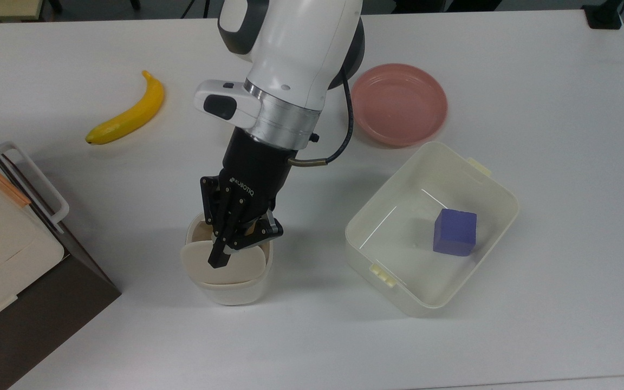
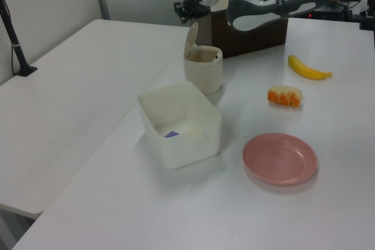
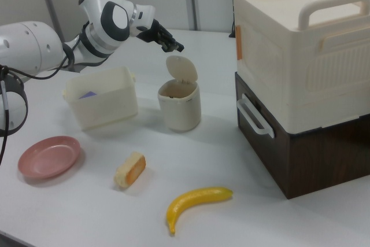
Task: Close the trash can
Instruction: 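Push the raised lid down onto the trash can rim with the gripper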
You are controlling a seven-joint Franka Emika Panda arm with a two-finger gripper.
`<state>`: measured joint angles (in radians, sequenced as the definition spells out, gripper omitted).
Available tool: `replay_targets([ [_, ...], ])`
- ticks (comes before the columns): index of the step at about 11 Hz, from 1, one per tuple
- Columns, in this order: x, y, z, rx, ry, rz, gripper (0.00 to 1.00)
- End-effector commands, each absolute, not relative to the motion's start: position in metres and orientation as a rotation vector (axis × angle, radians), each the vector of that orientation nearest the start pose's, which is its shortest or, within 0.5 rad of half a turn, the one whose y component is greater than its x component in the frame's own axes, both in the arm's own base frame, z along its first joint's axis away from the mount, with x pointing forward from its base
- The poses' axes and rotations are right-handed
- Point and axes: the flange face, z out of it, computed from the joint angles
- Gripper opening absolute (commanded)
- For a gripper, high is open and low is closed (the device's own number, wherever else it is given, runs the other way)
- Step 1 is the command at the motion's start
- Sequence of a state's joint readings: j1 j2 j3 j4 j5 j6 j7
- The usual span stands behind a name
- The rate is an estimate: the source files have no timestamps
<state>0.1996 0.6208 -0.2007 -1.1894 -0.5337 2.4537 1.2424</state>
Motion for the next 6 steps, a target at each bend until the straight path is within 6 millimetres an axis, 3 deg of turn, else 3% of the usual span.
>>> replay_targets([
  [1, 0.766, 0.043, 0.505, -2.841, 1.159, -1.252, 0.0],
  [6, 0.747, 0.043, 0.475, -3.245, 0.816, -0.716, 0.0],
])
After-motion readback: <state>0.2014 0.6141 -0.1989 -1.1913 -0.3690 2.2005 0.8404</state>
